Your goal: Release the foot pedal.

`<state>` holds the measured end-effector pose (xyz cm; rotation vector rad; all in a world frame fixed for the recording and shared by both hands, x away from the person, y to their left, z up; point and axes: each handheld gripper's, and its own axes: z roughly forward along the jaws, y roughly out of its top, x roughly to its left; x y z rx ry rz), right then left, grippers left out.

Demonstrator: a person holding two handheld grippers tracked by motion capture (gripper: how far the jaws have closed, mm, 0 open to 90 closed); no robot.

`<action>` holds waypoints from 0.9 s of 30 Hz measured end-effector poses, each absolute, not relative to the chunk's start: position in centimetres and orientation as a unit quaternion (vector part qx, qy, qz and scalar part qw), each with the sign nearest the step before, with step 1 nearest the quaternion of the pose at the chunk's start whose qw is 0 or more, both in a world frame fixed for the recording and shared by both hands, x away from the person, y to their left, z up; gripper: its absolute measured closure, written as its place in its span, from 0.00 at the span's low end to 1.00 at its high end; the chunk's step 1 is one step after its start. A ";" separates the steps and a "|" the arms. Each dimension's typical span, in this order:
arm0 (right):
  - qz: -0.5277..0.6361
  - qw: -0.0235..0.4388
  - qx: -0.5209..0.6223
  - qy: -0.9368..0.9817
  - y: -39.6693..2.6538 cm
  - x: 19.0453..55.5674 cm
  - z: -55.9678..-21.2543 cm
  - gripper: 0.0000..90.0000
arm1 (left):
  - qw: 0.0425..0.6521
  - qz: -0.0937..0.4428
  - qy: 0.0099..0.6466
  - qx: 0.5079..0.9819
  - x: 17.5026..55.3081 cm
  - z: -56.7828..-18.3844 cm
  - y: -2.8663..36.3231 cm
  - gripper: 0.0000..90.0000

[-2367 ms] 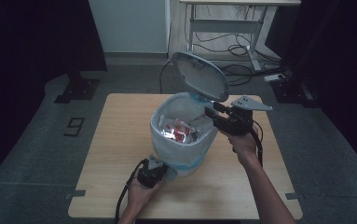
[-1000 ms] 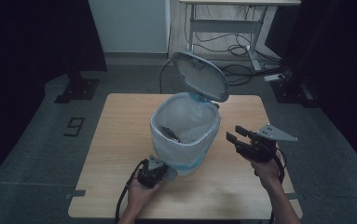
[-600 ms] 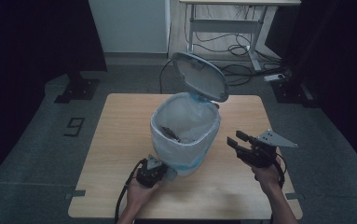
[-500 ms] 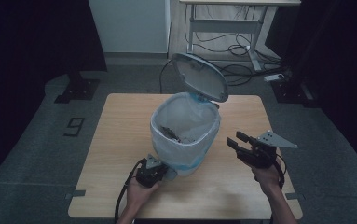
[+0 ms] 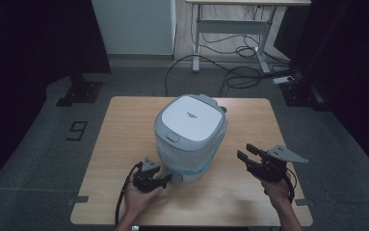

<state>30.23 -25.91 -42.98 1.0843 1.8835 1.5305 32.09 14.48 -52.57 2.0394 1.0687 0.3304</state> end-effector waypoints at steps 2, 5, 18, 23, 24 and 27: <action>0.558 0.239 0.399 0.687 -26.1 30.1 -43.4 0.56 | 0.395 0.133 0.419 0.807 31.9 -52.5 14.6 0.42; 0.558 0.238 0.401 0.686 -26.2 30.1 -43.7 0.56 | 0.398 0.134 0.414 0.808 31.6 -52.3 14.9 0.42; 0.538 0.233 0.420 0.692 -27.4 29.7 -46.1 0.56 | 0.387 0.137 0.406 0.817 31.4 -52.1 14.6 0.44; 0.531 0.231 0.427 0.695 -28.0 29.6 -47.0 0.55 | 0.389 0.139 0.406 0.815 31.3 -52.0 14.8 0.44; 0.528 0.230 0.429 0.695 -28.2 29.5 -47.2 0.56 | 0.389 0.140 0.405 0.815 31.3 -52.0 14.8 0.44; 0.525 0.229 0.433 0.696 -28.6 29.4 -47.6 0.55 | 0.390 0.139 0.406 0.815 31.3 -52.0 14.9 0.44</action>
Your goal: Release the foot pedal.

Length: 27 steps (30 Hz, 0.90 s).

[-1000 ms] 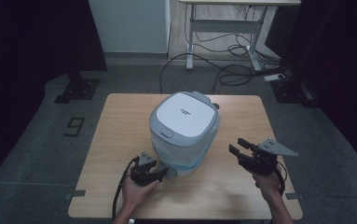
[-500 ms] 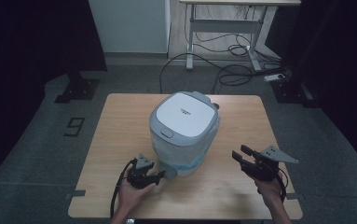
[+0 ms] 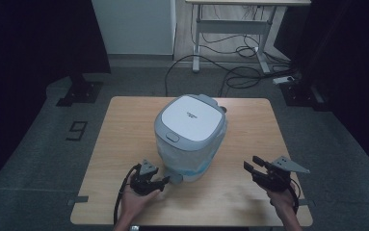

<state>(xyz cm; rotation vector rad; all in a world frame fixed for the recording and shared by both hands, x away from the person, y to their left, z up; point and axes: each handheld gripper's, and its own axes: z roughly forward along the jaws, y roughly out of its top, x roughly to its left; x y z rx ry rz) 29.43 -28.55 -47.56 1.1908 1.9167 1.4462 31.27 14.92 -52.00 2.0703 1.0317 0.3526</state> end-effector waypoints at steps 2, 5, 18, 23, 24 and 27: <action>0.521 0.228 0.435 0.698 -28.9 29.4 -48.0 0.55 | 0.389 0.138 0.407 0.815 31.3 -52.0 15.0 0.44; 0.511 0.223 0.446 0.700 -29.6 29.2 -49.0 0.55 | 0.389 0.137 0.407 0.815 31.3 -52.0 15.1 0.44; 0.485 0.209 0.466 0.710 -30.8 29.2 -51.5 0.55 | 0.388 0.131 0.411 0.814 31.4 -52.1 15.3 0.45; 0.479 0.206 0.473 0.710 -30.9 29.5 -52.1 0.55 | 0.388 0.131 0.411 0.814 31.4 -52.1 15.4 0.45; 0.479 0.206 0.473 0.710 -31.0 29.6 -52.2 0.55 | 0.388 0.131 0.411 0.814 31.4 -52.1 15.4 0.45; 0.480 0.205 0.474 0.709 -31.0 29.6 -52.2 0.55 | 0.389 0.132 0.412 0.813 31.4 -52.0 15.5 0.45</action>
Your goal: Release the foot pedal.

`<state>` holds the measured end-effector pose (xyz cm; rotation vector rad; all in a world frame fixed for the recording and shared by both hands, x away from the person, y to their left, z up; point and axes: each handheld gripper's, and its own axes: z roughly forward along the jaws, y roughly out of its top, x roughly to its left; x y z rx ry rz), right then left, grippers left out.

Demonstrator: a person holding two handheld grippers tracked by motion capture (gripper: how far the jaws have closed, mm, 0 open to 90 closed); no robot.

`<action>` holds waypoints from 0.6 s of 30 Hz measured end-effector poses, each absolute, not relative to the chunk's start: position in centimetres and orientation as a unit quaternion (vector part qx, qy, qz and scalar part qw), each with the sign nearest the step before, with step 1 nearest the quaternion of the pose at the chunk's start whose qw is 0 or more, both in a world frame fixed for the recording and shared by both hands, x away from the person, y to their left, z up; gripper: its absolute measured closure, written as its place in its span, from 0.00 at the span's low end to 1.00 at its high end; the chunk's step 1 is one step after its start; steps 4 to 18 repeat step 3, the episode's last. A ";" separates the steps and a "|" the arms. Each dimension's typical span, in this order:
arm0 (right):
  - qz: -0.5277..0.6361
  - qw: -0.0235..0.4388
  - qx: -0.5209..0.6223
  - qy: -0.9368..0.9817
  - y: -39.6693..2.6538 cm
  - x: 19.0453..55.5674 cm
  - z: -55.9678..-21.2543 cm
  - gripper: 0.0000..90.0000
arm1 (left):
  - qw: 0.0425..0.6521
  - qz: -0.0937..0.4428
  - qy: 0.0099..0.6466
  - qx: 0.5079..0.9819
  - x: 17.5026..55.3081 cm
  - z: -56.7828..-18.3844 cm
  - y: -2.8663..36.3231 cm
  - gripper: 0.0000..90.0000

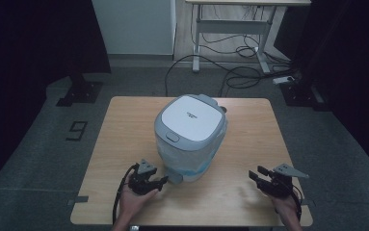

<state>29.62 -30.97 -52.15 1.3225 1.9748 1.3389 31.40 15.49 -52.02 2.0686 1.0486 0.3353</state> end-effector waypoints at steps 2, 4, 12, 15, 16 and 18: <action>0.482 0.207 0.477 0.706 -31.1 29.7 -52.1 0.54 | 0.388 0.133 0.413 0.813 31.4 -52.0 15.6 0.45; 0.483 0.206 0.477 0.705 -31.1 29.7 -52.0 0.54 | 0.388 0.133 0.414 0.813 31.4 -52.0 15.6 0.45; 0.483 0.206 0.477 0.705 -31.1 29.7 -52.0 0.54 | 0.388 0.133 0.414 0.813 31.4 -52.0 15.6 0.45; 0.483 0.206 0.477 0.705 -31.1 29.7 -52.0 0.54 | 0.388 0.133 0.414 0.813 31.4 -52.0 15.6 0.45; 0.483 0.206 0.477 0.705 -31.1 29.7 -52.0 0.54 | 0.388 0.133 0.414 0.813 31.4 -52.0 15.6 0.45; 0.483 0.206 0.477 0.705 -31.1 29.7 -52.0 0.54 | 0.388 0.133 0.414 0.813 31.4 -52.0 15.6 0.45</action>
